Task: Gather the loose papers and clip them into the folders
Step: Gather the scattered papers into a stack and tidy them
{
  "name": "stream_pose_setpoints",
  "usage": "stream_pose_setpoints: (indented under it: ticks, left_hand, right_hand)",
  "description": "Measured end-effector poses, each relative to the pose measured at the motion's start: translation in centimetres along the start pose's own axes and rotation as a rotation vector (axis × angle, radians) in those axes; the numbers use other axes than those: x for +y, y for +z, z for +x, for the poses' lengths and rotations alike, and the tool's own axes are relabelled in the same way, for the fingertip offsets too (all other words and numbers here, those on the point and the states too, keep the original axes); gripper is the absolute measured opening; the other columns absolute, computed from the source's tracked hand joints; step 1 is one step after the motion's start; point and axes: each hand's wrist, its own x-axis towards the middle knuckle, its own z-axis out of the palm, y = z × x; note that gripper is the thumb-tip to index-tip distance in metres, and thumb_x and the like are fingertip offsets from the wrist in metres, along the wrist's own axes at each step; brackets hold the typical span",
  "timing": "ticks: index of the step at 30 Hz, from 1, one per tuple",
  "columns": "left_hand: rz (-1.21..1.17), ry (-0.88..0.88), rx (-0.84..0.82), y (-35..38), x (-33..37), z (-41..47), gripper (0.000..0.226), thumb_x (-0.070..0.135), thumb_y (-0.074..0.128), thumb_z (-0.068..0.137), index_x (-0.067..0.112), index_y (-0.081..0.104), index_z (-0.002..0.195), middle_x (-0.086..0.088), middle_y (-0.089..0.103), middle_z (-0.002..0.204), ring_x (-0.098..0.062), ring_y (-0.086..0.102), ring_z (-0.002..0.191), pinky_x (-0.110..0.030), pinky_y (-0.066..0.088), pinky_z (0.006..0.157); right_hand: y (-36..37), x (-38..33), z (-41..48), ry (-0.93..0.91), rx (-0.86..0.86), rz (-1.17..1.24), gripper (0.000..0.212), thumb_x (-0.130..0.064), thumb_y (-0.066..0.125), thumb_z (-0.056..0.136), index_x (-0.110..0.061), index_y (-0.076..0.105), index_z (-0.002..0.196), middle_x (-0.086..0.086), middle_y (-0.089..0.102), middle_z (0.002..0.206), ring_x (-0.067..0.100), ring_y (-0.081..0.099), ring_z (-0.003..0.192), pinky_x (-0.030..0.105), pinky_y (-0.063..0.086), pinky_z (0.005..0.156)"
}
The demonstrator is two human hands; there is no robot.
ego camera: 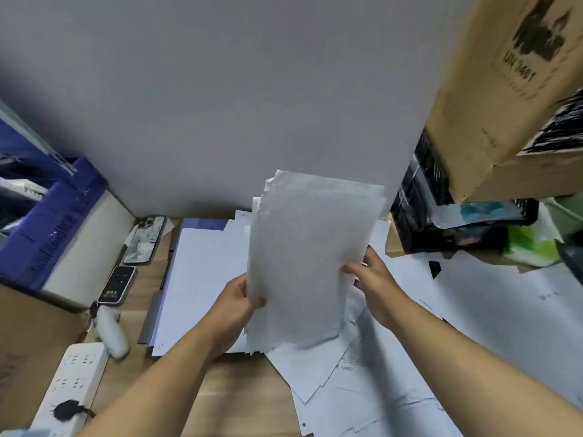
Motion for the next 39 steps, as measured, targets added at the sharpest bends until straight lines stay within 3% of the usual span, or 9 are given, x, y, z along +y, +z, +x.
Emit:
stream_pose_setpoints:
  ticks: [4,7,11,16,23,30,33,36,39]
  left_hand:
    - [0.032,0.147,0.036,1.6,2.9,0.5,0.029,-0.008,0.052,0.098,0.012,0.074,0.101,0.000,0.079,0.098,-0.019,0.069,0.092,-0.029,0.058,0.078]
    - [-0.003,0.220,0.079,2.6,3.7,0.3,0.026,0.001,0.061,0.097,0.018,0.070,0.114,0.003,0.079,0.107,-0.020,0.072,0.103,-0.038,0.059,0.089]
    - [-0.057,0.287,0.129,4.2,2.9,-0.1,0.030,0.004,0.071,0.093,0.024,0.067,0.115,0.016,0.078,0.106,0.000,0.072,0.098,-0.015,0.057,0.077]
    - [-0.107,0.243,0.114,5.5,1.0,1.1,0.041,0.007,0.073,0.092,0.027,0.061,0.125,0.016,0.075,0.113,0.001,0.070,0.104,-0.015,0.054,0.084]
    - [-0.018,0.175,0.146,5.5,-0.2,2.1,0.015,0.014,0.065,0.098,0.027,0.068,0.106,0.013,0.076,0.102,-0.008,0.071,0.101,-0.019,0.054,0.078]
    - [-0.087,-0.007,0.188,-1.6,-1.1,1.3,0.018,0.019,0.066,0.095,0.022,0.074,0.110,-0.002,0.081,0.100,-0.025,0.079,0.089,-0.044,0.064,0.082]
    - [-0.142,-0.134,0.190,-5.4,-3.3,0.9,0.021,0.012,0.064,0.094,0.016,0.074,0.112,-0.009,0.081,0.102,-0.034,0.078,0.090,-0.052,0.063,0.084]
    - [-0.164,-0.195,0.103,-8.4,-5.6,0.7,0.031,0.009,0.068,0.095,0.018,0.066,0.124,-0.011,0.078,0.113,-0.037,0.076,0.101,-0.055,0.059,0.093]
    - [-0.118,-0.170,0.195,-10.8,-7.3,1.1,0.037,-0.002,0.060,0.096,0.015,0.062,0.129,-0.015,0.077,0.114,-0.035,0.076,0.096,-0.052,0.059,0.090]
  right_hand:
    - [-1.4,-4.0,-1.9,-0.205,0.045,0.007,0.060,-0.011,0.066,0.071,-0.021,0.050,0.128,0.004,0.070,0.121,0.021,0.067,0.115,0.038,0.052,0.099]
    - [-2.5,-5.1,-3.4,-0.374,0.155,-0.045,0.044,0.005,0.060,0.082,-0.019,0.062,0.119,-0.002,0.075,0.114,0.014,0.069,0.110,0.030,0.053,0.094]
    - [-3.1,-2.9,-4.8,-0.419,0.252,-0.061,0.050,0.012,0.056,0.085,-0.019,0.062,0.125,-0.004,0.072,0.118,0.012,0.067,0.114,0.032,0.053,0.098]
    - [-3.4,0.6,-4.9,-0.311,0.302,-0.145,0.055,-0.001,0.059,0.080,-0.027,0.055,0.129,-0.002,0.070,0.118,0.014,0.066,0.112,0.040,0.053,0.101]
    - [-4.1,1.6,-4.0,-0.162,0.258,-0.335,0.013,-0.010,0.063,0.096,-0.019,0.069,0.102,-0.002,0.076,0.100,0.020,0.071,0.101,0.038,0.056,0.089]
    - [0.8,1.7,-3.8,0.127,-0.290,-0.006,0.034,-0.005,0.058,0.099,-0.021,0.062,0.128,0.002,0.075,0.120,0.025,0.073,0.109,0.039,0.057,0.090]
    - [5.4,3.9,-3.3,0.185,-0.215,-0.161,0.045,0.006,0.055,0.089,-0.020,0.066,0.124,0.002,0.078,0.110,0.024,0.076,0.097,0.035,0.061,0.079]
    - [9.3,5.3,-2.3,0.168,-0.167,-0.205,0.048,-0.010,0.061,0.076,-0.029,0.069,0.120,-0.004,0.078,0.109,0.022,0.076,0.098,0.048,0.058,0.096]
    - [11.7,6.0,-0.9,0.221,-0.237,-0.124,0.029,-0.019,0.065,0.092,-0.023,0.069,0.120,-0.001,0.077,0.113,0.021,0.075,0.099,0.042,0.059,0.094]
